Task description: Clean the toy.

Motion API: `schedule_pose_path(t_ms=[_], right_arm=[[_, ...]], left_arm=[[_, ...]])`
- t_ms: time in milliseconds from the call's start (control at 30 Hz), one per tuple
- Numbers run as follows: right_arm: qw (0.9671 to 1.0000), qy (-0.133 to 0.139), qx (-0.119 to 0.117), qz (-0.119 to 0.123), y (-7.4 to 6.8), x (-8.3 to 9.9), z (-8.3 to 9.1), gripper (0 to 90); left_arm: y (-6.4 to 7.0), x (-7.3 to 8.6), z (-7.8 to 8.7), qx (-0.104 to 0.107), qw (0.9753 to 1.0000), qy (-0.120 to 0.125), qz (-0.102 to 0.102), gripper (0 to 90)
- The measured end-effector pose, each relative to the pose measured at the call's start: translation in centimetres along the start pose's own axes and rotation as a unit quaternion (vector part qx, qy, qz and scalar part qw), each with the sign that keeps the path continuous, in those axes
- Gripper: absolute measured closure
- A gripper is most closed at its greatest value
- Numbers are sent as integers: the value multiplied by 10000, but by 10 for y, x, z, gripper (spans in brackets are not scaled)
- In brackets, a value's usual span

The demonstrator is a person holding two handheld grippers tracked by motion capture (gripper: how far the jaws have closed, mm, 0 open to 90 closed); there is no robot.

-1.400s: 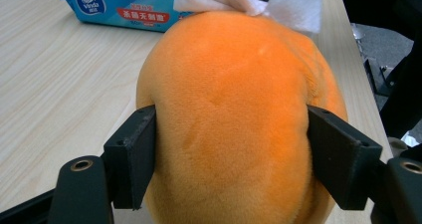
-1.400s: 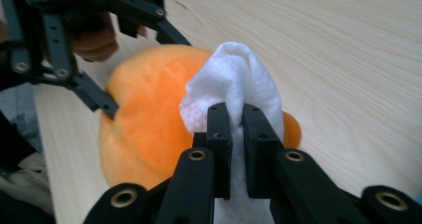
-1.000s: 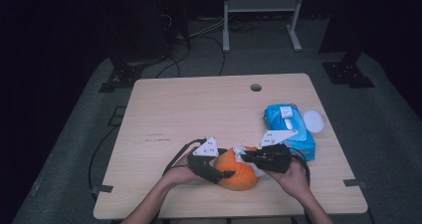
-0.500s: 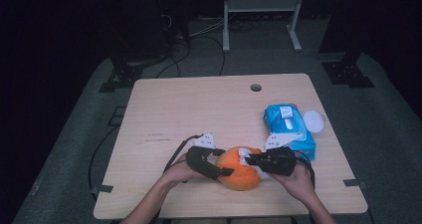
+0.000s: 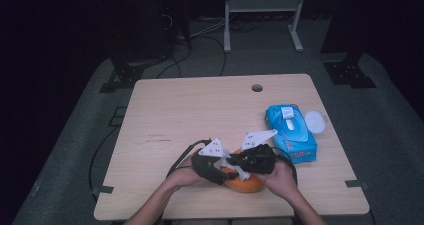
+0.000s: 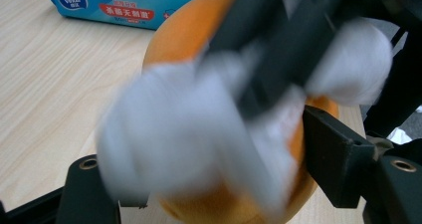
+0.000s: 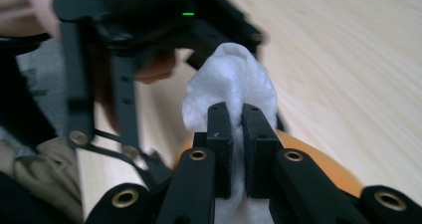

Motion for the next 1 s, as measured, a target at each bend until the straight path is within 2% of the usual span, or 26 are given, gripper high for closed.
schedule_pose_path(t_ms=[167,233,267,400,500,633,667,733,767,833,900,967,1000], right_arm=[[9985,196,322,-403,27,11,25,830],[9977,227,256,-582,34,20,32,830],[9976,231,174,-627,35,25,33,830],[9978,256,-22,-612,28,39,35,832],[9983,241,-126,-510,18,44,37,833],[9986,240,-176,-440,10,48,37,833],[9985,249,-185,-441,9,49,37,833],[9986,266,-146,-433,8,47,38,832],[9984,302,-138,-447,7,45,41,832],[9987,354,-83,-355,5,37,48,832],[9983,512,49,-264,3,29,57,832],[9976,647,185,-173,1,21,60,832],[9972,706,208,-164,1,18,61,831]], left_arm=[[-1,3,1,60,10000,39,61,282],[-2,4,1,138,9998,98,120,247],[-3,3,1,244,9994,166,173,213],[-5,1,3,560,9959,429,561,111],[-4,4,0,692,9951,288,644,71],[2,8,-11,855,9944,82,608,53],[2,8,-10,836,9948,93,581,66],[3,5,-4,744,9963,167,397,239],[4,2,0,651,9972,243,267,317],[5,-6,7,392,9983,435,-36,374],[2,-14,15,23,9971,656,-393,384],[0,-17,21,-223,9947,816,-585,383],[-1,-17,22,-370,9933,813,-733,380]])
Point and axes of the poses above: each handheld gripper's, and its own axes: z roughly backward along the jaws, x roughly out of its underside, y roughly to its right, the point moved 3 cm from there along -z, roughly forward along the jaws, and after that the axes turned 9 degrees about -z, right-handed, at the moved point
